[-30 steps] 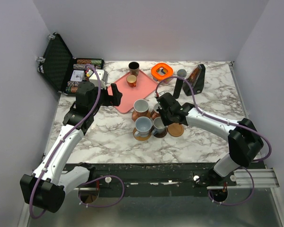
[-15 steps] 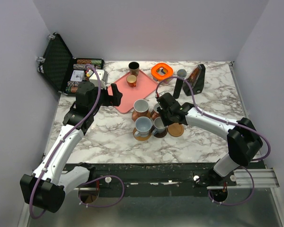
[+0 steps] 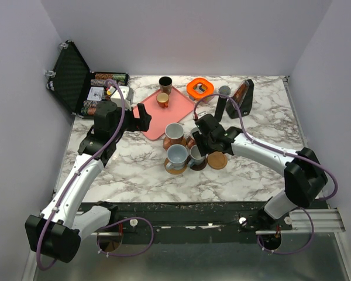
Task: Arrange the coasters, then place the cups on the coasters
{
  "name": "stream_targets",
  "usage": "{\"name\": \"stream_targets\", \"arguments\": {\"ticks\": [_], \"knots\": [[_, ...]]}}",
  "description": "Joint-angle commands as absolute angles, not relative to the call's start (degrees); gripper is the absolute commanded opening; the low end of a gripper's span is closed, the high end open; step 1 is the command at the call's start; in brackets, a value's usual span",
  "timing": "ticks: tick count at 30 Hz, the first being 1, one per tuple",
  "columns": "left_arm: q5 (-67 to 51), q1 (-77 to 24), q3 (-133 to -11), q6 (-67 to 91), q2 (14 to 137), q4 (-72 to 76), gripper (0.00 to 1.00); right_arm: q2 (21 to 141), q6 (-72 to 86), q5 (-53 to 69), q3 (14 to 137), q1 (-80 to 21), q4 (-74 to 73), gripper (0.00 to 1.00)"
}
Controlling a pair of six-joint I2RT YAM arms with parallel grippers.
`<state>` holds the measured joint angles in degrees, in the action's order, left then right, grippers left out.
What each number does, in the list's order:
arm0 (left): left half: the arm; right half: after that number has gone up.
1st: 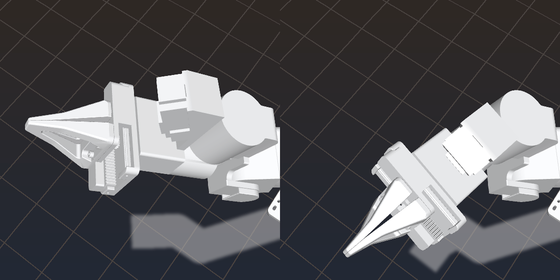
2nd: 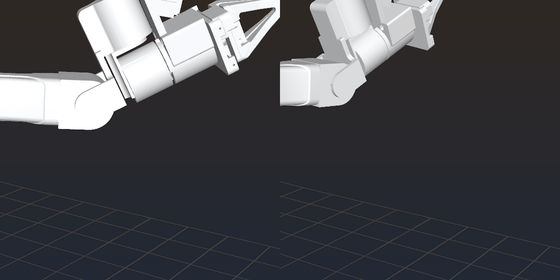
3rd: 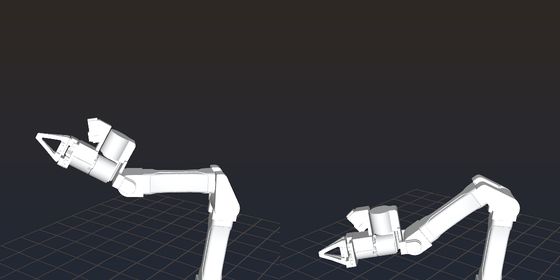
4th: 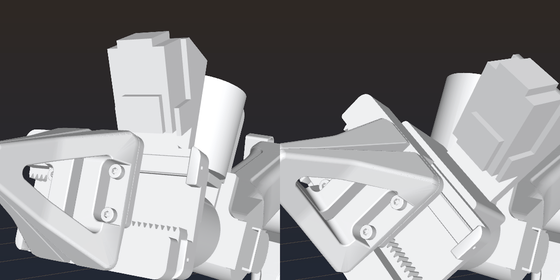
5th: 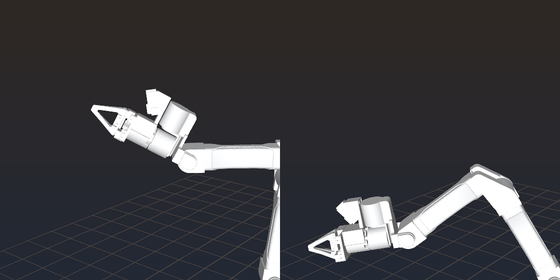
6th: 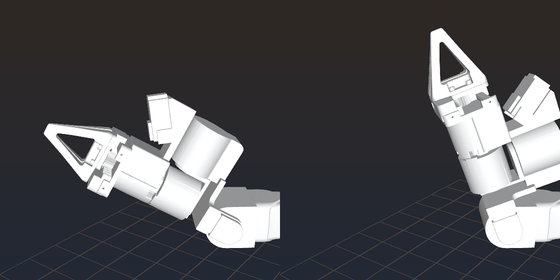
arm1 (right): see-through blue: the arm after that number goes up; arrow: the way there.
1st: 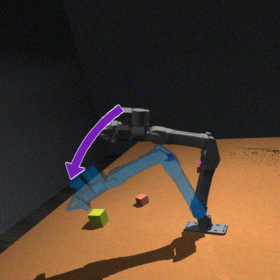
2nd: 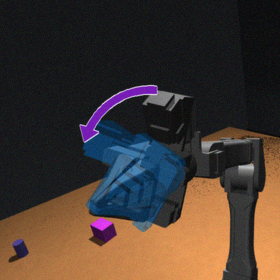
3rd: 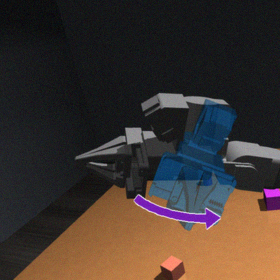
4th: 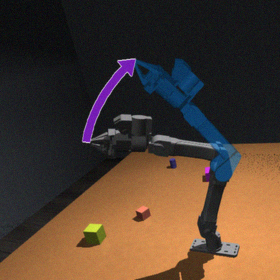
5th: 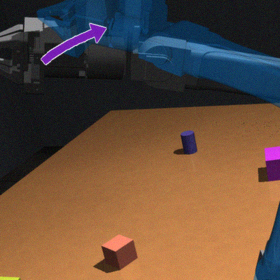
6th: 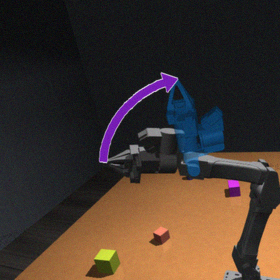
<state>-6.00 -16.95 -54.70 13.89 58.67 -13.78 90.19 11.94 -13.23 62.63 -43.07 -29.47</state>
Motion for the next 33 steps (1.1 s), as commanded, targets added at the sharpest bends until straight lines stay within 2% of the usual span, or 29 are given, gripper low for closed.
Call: {"name": "stream_targets", "arguments": {"ticks": [1,5,8,14,18,24,33], "knots": [[-4.66,-16.79,-54.76,13.71,59.41,-13.62,0.99,87.10,11.78,-14.94,63.37,-43.24,-28.21,0.58],[-3.26,-16.79,-54.93,13.80,60.38,-13.80,0.99,85.70,11.43,-14.77,63.20,-43.16,-28.21,0.63],[-1.24,-16.79,-54.93,13.54,61.34,-14.24,0.99,83.77,10.90,-14.33,62.49,-43.24,-28.13,0.73],[-0.44,-16.79,-54.93,14.24,63.80,-12.58,0.99,78.14,10.46,-14.06,60.65,-43.15,-27.69,0.76],[1.84,-16.87,-57.56,15.90,68.71,-11.07,0.95,74.54,11.33,-13.36,59.77,-42.28,-26.98,0.77],[5.00,-19.24,-66.69,17.40,79.17,-11.95,0.93,70.58,13.62,-13.88,58.98,-39.12,-26.90,0.77],[9.49,-22.93,-87.87,18.90,102.27,-14.32,0.90,65.05,14.41,-15.38,57.13,-37.53,-27.60,0.79]]}}
